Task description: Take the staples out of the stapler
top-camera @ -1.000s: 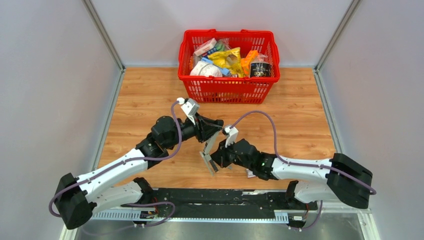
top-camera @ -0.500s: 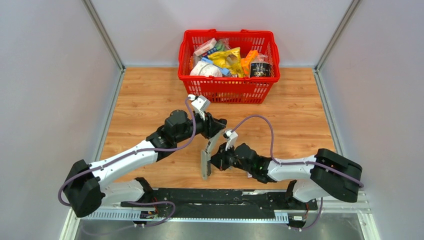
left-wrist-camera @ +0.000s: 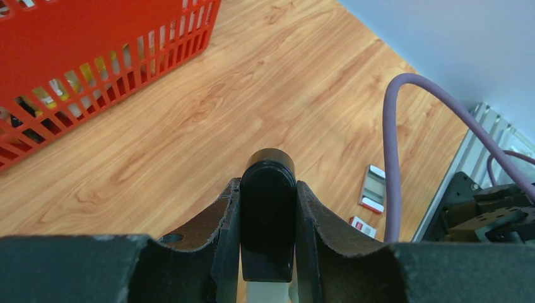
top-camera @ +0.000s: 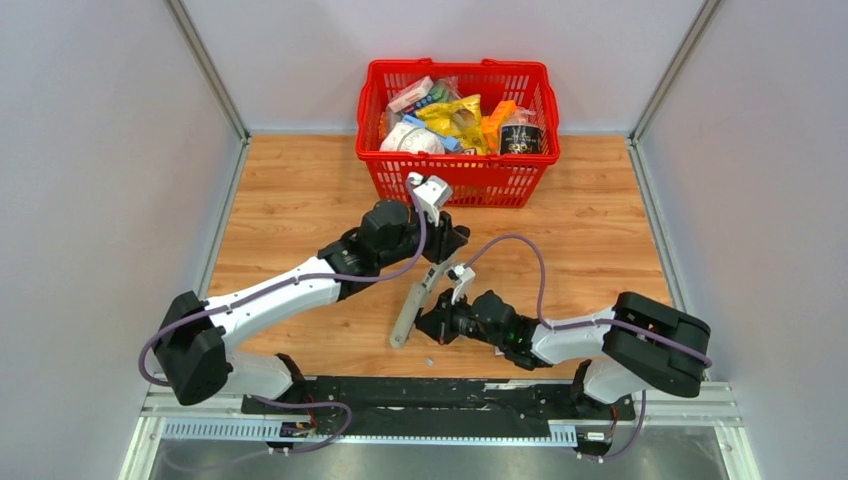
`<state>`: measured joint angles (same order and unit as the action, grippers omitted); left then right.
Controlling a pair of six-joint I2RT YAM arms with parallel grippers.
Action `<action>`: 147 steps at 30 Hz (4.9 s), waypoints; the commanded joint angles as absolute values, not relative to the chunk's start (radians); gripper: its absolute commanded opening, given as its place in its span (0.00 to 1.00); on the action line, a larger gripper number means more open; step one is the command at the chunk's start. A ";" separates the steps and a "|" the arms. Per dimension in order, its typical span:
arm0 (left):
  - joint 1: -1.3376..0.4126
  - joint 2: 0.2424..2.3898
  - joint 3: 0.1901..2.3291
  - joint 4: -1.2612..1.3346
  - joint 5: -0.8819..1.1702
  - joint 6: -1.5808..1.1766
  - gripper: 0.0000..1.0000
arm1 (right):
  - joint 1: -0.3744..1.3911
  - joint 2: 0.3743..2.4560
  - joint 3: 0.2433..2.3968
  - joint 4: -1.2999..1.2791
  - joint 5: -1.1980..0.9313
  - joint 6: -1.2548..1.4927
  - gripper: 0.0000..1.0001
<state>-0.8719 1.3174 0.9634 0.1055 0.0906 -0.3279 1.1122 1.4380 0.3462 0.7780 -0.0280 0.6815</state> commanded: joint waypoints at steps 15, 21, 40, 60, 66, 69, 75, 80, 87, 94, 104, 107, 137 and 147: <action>-0.907 1.267 1.039 0.074 0.048 -0.253 0.00 | 1.123 1.269 0.331 0.677 0.067 0.608 0.00; -0.907 1.191 1.028 0.051 0.058 -0.256 0.00 | 1.123 1.207 0.368 0.575 0.081 0.575 0.00; -0.907 1.000 1.100 -0.114 -0.075 -0.152 0.00 | 1.123 0.940 0.485 0.147 0.098 0.488 0.00; -0.908 0.997 1.123 -0.087 -0.190 -0.186 0.00 | 1.239 1.247 0.465 0.419 0.210 0.704 0.00; -0.907 0.965 1.086 -0.075 -0.215 -0.216 0.00 | 1.241 1.331 0.486 0.494 0.296 0.755 0.00; -0.907 0.956 1.081 -0.081 -0.219 -0.221 0.00 | 1.239 1.353 0.509 0.505 0.321 0.749 0.00; -0.907 0.940 1.075 -0.098 -0.224 -0.235 0.00 | 1.238 1.390 0.558 0.488 0.400 0.758 0.00; -0.907 0.931 1.072 -0.104 -0.225 -0.241 0.00 | 1.239 1.427 0.597 0.453 0.489 0.801 0.00; -0.907 0.907 1.080 -0.135 -0.219 -0.248 0.00 | 1.224 1.419 0.637 0.408 0.575 0.784 0.00; -0.908 0.884 1.062 -0.149 -0.209 -0.271 0.00 | 1.218 1.375 0.646 0.384 0.643 0.729 0.00; -0.907 0.838 1.035 -0.196 -0.202 -0.301 0.00 | 1.198 1.309 0.725 0.359 0.650 0.533 0.00; -0.907 0.831 1.029 -0.207 -0.196 -0.307 0.00 | 1.198 1.290 0.745 0.356 0.634 0.491 0.00; -0.907 0.851 1.034 -0.334 -0.106 -0.322 0.00 | 1.180 0.989 0.778 0.003 0.632 0.239 0.00; -0.907 0.926 0.976 -0.357 -0.192 -0.331 0.00 | 1.180 0.977 0.750 -0.106 0.597 0.279 0.00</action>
